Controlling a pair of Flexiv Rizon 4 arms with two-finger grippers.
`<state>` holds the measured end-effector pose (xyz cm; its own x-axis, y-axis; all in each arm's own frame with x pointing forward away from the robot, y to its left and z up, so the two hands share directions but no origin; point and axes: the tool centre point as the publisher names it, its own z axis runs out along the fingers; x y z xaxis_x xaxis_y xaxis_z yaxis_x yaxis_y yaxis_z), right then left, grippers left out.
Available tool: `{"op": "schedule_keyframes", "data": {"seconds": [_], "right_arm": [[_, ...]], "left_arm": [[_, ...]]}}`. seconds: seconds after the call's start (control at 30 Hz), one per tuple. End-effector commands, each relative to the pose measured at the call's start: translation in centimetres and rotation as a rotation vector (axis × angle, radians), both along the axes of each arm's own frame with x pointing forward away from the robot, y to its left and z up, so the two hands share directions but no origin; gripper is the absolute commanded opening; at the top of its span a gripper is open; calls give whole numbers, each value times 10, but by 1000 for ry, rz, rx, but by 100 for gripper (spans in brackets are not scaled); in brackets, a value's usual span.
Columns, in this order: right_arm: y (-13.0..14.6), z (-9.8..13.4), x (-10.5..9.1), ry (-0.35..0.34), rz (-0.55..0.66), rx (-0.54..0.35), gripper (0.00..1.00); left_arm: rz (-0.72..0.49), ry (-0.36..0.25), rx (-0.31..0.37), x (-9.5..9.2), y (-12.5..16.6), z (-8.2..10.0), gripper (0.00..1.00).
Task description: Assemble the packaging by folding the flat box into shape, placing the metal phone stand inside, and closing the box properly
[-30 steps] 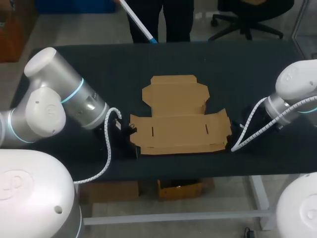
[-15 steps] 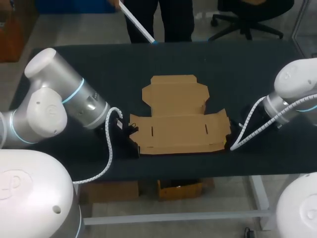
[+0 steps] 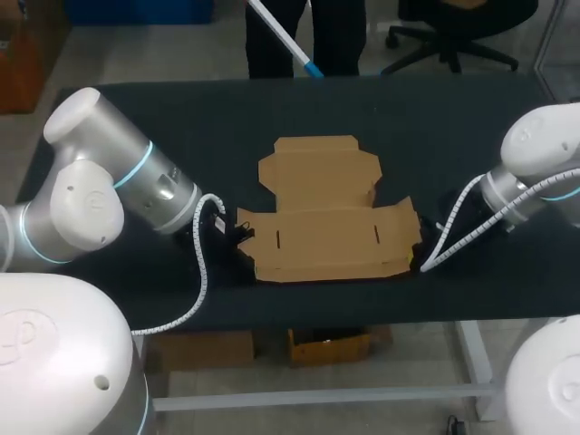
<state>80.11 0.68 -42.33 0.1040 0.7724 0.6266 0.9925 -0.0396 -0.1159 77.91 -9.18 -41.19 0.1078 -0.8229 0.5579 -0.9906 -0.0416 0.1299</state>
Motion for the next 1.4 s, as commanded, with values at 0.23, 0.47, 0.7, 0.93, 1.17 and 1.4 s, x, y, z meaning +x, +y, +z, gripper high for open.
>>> {"op": "schedule_keyframes", "data": {"seconds": [0.23, 0.47, 0.7, 0.93, 1.17, 1.4], "right_arm": [[3, 4, 2, 1, 8, -2, 0], [5, 7, 0, -4, 6, -2, 0], [8, 7, -4, 7, -6, -13, 0], [9, 6, -5, 26, -21, -17, 0], [9, 5, -5, 35, -24, -18, 0], [12, 6, -2, 38, -24, -22, 0]], "left_arm": [[-1, -14, -5, -2, -2, 6, 0], [-5, -14, -3, 0, -3, 6, 0], [-3, -6, -2, 1, -4, 3, 0], [6, 2, 4, 1, -4, 3, 0], [19, 18, -3, -1, -2, -1, 0], [14, 10, -20, 0, -5, 6, 0]]}}
